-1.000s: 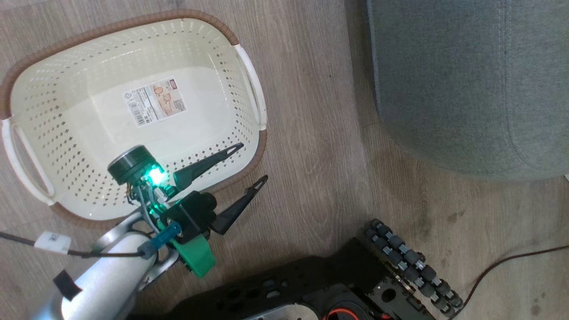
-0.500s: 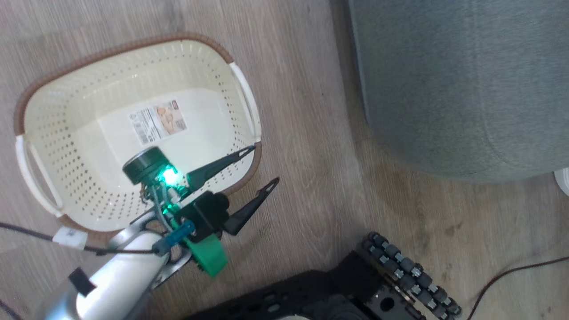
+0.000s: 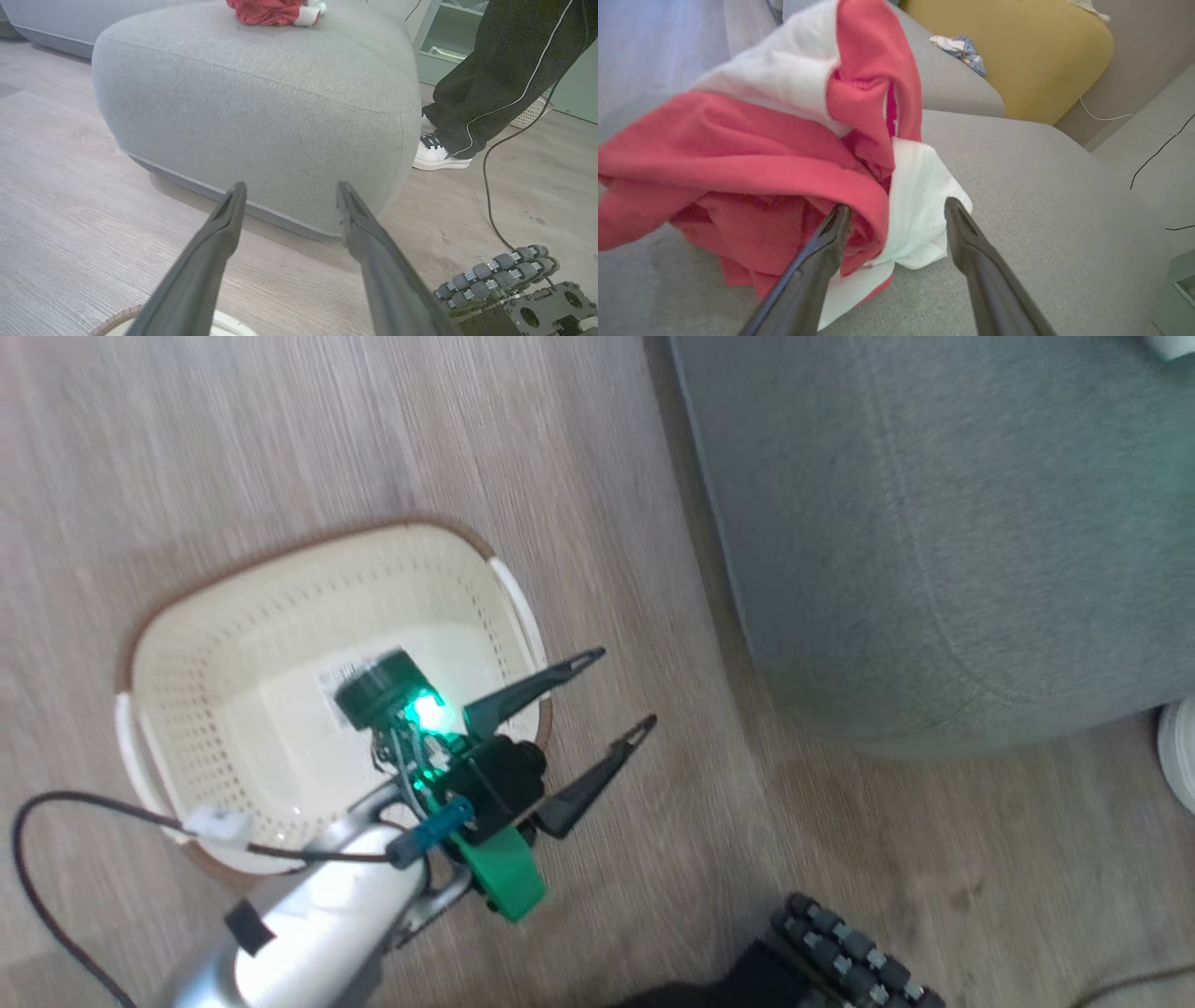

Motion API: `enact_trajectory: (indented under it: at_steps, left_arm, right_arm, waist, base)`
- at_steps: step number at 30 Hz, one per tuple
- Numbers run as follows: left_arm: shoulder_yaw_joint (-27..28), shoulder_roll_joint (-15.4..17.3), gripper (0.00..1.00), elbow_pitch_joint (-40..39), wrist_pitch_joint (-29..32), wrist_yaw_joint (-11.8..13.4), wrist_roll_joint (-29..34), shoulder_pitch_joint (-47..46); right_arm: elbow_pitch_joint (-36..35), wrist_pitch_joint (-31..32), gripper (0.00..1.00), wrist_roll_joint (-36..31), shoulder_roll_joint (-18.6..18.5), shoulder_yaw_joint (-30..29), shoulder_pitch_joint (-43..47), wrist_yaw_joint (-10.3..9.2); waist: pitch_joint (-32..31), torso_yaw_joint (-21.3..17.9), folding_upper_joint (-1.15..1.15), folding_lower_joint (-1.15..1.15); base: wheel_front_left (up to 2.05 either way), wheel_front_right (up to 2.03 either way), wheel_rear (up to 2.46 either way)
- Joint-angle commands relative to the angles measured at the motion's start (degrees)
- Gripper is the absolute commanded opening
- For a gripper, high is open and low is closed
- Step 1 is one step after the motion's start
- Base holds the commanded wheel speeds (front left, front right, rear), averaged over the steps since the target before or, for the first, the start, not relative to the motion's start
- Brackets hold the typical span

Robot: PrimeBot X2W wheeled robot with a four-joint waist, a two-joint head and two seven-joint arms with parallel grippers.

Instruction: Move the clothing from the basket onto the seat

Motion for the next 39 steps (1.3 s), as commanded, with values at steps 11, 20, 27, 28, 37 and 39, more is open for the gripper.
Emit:
enact_trajectory:
  at_steps: [11, 20, 27, 28, 37, 39]
  left_arm:
    - [7.88, -5.49, 1.00, -0.16, -0.28, -0.05, -0.90, 6.06]
    - [15.89, -10.99, 1.00, -0.94, -0.28, -0.05, -1.81, 11.06]
    - [25.40, -14.68, 1.00, -2.20, -0.28, -0.05, -1.07, 14.57]
    - [26.87, -15.04, 1.00, -2.25, -0.28, -0.04, -0.65, 14.78]
    - [37.53, -16.70, 1.00, -1.94, -0.28, 1.15, 2.28, 17.01]
    - [39.00, -16.79, 1.00, -1.56, -0.28, 1.93, 2.72, 17.62]
  right_arm:
    - [-17.40, -0.12, 1.00, 27.16, -4.91, 24.11, 14.70, -0.02]
    - [-37.57, -0.12, 1.00, 45.36, -8.55, 33.37, 27.31, -0.02]
    - [-50.07, -0.12, 1.00, 47.44, -7.86, 33.54, 37.76, -0.02]
    - [-51.22, -0.12, 1.00, 47.29, -7.17, 33.13, 38.97, -0.02]
    - [-55.98, -0.12, 1.00, 44.43, 0.04, 30.11, 47.79, -0.02]
    - [-55.93, -0.12, 1.00, 43.48, 1.53, 29.86, 49.31, -0.02]
  waist:
    - [-15.47, 3.04, 0.00, 0.00]
    - [-21.71, 7.57, 0.00, 0.00]
    - [-25.65, 12.45, 0.00, 0.00]
    - [-26.13, 13.36, 0.00, 0.00]
    - [-28.81, 18.82, 0.00, 0.00]
    - [-29.39, 19.67, 0.00, 0.00]
  base:
    - [0.00, 0.00, 0.00]
    - [0.00, 0.00, 0.00]
    - [0.00, 0.00, 0.00]
    - [0.00, 0.00, 0.00]
    - [0.00, 0.00, 0.00]
    - [0.00, 0.00, 0.00]
